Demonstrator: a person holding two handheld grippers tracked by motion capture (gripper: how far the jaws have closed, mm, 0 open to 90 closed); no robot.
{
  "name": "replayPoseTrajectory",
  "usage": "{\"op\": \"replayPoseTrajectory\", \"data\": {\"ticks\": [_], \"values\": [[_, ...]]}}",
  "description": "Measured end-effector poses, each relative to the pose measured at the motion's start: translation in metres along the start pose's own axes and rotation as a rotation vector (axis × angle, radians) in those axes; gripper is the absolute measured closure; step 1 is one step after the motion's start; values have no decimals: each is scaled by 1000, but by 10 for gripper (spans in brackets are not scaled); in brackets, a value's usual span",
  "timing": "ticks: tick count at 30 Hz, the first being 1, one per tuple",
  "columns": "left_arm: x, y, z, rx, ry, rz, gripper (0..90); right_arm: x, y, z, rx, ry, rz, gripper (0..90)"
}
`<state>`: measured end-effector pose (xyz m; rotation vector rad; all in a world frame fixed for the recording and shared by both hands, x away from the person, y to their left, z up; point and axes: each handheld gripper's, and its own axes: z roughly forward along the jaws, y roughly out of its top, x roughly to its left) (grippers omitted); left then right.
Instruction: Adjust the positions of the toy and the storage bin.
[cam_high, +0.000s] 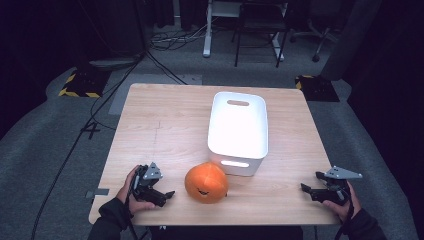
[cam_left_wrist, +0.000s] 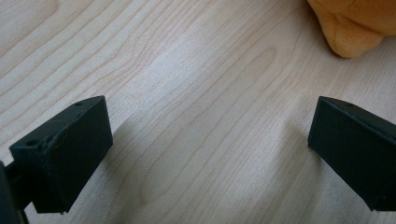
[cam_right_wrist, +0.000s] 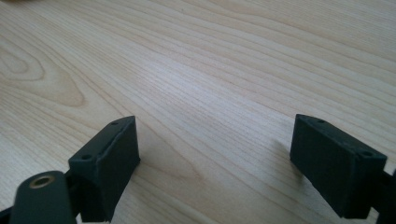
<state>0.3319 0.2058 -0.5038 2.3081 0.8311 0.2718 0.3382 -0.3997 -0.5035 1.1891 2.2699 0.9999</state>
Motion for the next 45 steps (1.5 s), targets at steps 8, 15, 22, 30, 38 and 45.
{"op": "replayPoseTrajectory", "data": {"ticks": [8,15,22,30,38,45], "values": [[-4,-1,0,-2,2,-12,4,0,1,1,0,4,2,154],[-10,5,4,0,-6,20,6,0,1,1,0,3,-2,154],[-16,15,13,1,-32,47,6,0,0,0,1,-1,0,154],[-17,16,12,-31,-49,47,141,0,0,0,1,1,-1,154],[-18,20,1,-54,-91,65,169,0,0,0,1,1,-1,154],[-23,28,-13,-102,-86,85,177,0,0,0,0,1,-1,154]]}}
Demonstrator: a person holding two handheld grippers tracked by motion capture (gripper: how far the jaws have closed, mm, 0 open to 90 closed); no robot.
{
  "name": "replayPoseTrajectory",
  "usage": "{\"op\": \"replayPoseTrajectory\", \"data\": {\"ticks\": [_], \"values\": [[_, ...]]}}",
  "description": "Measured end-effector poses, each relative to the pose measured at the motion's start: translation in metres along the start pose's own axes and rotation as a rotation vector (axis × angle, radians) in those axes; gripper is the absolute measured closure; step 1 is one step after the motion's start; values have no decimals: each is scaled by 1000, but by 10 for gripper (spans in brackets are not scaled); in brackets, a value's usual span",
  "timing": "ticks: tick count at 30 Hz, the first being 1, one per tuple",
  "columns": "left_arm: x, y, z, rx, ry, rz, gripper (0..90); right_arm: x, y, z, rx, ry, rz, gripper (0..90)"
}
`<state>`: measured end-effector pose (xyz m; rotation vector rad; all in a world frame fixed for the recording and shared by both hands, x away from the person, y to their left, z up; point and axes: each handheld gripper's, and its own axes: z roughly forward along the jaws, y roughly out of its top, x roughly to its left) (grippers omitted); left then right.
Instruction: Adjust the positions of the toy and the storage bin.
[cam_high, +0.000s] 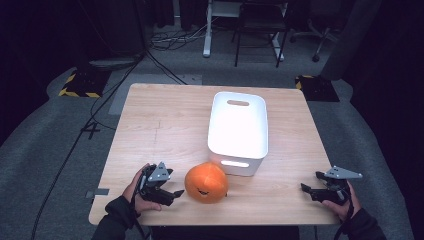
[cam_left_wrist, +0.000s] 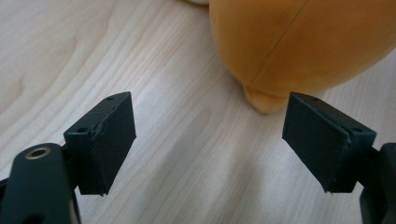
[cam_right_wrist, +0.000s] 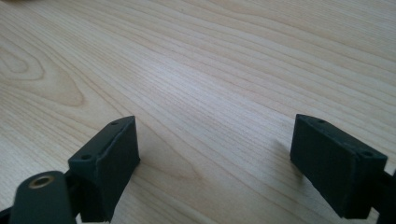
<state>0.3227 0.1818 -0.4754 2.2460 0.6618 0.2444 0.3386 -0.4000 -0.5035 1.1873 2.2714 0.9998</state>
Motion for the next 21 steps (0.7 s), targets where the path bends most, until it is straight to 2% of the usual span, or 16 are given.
{"op": "replayPoseTrajectory", "data": {"ticks": [2,3,4,5,6,8,9,12,13,16,17,20,21], "values": [[-2,3,-3,-16,1,2,177,0,0,0,0,0,0,154],[-3,5,-6,-21,9,20,176,0,0,0,1,0,0,154],[-4,6,-7,-25,3,15,176,0,0,0,1,0,0,154],[-5,9,-9,-28,5,29,177,0,0,0,0,0,0,154],[-6,9,-10,-44,4,20,177,0,0,0,0,0,0,154],[-7,12,-12,-48,-2,27,176,0,0,0,0,0,0,154],[-10,16,-16,-57,4,42,176,0,0,0,0,0,0,154],[-15,21,-19,-83,-9,49,176,0,0,0,1,0,0,154],[-16,23,-21,-82,-9,64,175,0,0,0,1,0,0,154],[-20,28,-23,-92,-18,73,175,0,0,0,0,0,0,154],[-23,35,-23,-99,-22,97,174,0,0,0,0,0,0,154],[-26,43,-22,-117,-27,111,172,0,0,0,0,0,0,154],[-28,49,-21,-113,-29,132,172,0,0,0,1,1,0,154]]}}
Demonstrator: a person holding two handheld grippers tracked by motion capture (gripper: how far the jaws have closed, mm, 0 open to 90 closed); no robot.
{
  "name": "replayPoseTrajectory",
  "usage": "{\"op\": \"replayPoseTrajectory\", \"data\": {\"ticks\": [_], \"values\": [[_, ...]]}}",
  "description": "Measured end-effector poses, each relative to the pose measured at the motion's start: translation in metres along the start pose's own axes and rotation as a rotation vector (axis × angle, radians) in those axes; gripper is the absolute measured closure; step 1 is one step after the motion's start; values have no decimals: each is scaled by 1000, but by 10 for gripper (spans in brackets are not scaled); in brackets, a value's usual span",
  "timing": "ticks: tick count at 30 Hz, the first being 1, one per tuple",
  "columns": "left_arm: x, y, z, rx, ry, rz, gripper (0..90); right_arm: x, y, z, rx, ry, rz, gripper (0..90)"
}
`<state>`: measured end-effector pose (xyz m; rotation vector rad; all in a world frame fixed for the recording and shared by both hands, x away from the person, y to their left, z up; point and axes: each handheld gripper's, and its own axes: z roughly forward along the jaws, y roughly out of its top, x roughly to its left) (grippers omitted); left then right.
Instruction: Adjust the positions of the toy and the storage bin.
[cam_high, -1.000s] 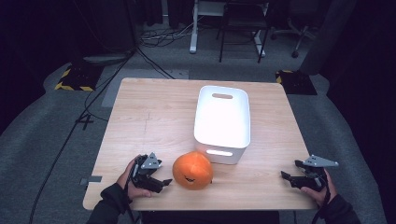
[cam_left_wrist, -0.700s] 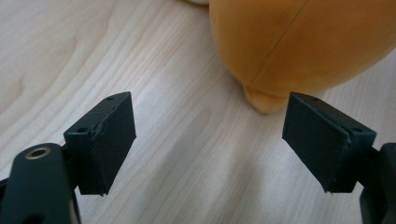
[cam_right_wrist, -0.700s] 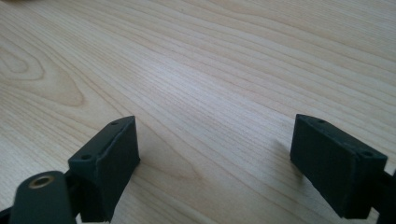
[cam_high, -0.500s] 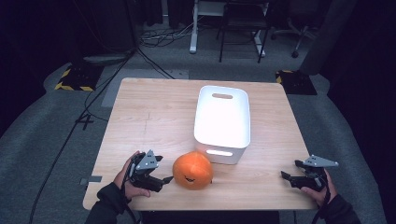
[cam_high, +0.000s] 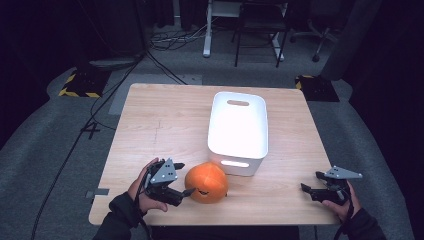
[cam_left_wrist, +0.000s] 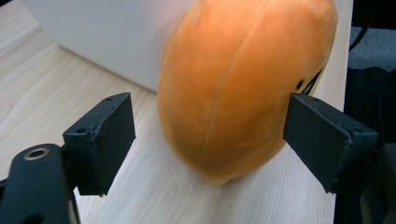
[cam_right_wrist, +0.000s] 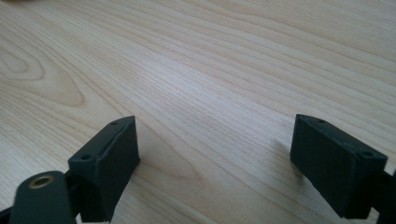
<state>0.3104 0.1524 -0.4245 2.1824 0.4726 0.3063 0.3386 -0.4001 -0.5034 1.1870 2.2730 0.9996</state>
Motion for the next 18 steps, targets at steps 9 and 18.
{"op": "replayPoseTrajectory", "data": {"ticks": [9,18], "values": [[7,12,12,-13,-73,-5,155,0,0,0,-1,0,0,154],[11,20,31,-17,-157,-7,108,0,0,0,0,1,1,154]]}}
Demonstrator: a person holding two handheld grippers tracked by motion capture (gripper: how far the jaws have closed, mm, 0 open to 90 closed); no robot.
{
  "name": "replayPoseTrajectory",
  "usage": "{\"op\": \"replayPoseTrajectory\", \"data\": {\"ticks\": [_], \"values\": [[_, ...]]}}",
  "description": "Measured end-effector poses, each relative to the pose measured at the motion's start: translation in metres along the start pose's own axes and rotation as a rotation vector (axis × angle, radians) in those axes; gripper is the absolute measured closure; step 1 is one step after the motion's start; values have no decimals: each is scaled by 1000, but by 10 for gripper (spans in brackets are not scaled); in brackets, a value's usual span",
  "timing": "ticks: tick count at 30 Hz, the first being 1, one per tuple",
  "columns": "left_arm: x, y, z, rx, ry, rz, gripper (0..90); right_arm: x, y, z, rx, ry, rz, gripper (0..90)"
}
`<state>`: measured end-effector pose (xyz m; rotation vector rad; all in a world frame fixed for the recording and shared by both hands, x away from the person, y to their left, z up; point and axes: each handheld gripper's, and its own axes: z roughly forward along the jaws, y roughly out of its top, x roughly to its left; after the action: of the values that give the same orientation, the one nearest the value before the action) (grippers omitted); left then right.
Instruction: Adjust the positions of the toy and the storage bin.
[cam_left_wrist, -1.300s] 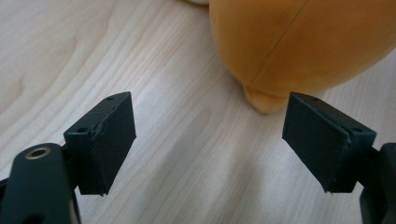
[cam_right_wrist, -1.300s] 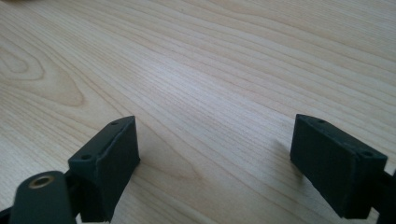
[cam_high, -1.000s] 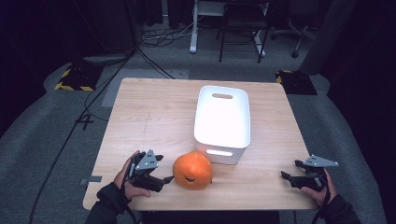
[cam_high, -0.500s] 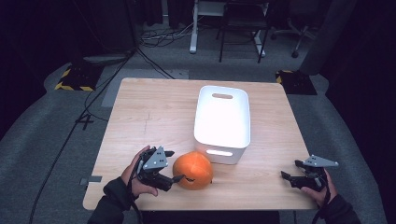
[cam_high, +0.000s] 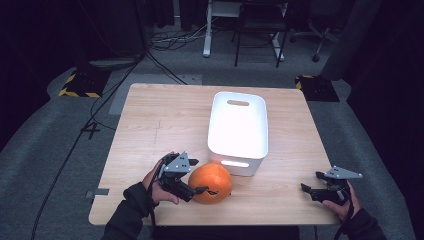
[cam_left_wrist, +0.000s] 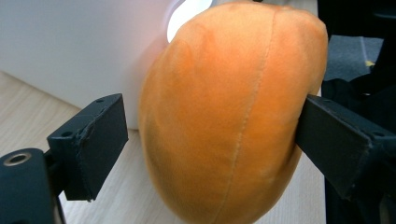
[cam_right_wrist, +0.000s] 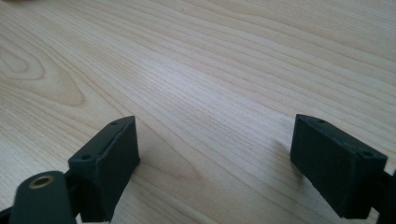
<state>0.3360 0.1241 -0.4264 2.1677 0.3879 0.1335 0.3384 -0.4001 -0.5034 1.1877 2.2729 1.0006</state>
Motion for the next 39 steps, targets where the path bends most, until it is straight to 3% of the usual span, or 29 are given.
{"op": "replayPoseTrajectory", "data": {"ticks": [6,7,10,11,18,22,29,39], "values": [[2,-3,8,8,-43,-2,120,0,0,0,0,0,-1,154],[2,-4,8,5,-59,8,193,0,0,0,0,0,0,154],[2,-4,7,6,-62,10,246,0,0,0,-1,0,-1,154],[3,-5,7,7,-59,19,314,0,0,0,0,0,-2,154],[1,-10,2,-5,-32,28,423,0,0,0,-1,0,0,154],[0,-13,0,-18,-19,-1,445,0,0,0,-1,0,-2,154],[-1,-16,-6,-11,5,-5,461,0,0,0,-3,0,3,154],[2,-31,-27,-19,120,-62,465,0,0,0,-3,0,4,154]]}}
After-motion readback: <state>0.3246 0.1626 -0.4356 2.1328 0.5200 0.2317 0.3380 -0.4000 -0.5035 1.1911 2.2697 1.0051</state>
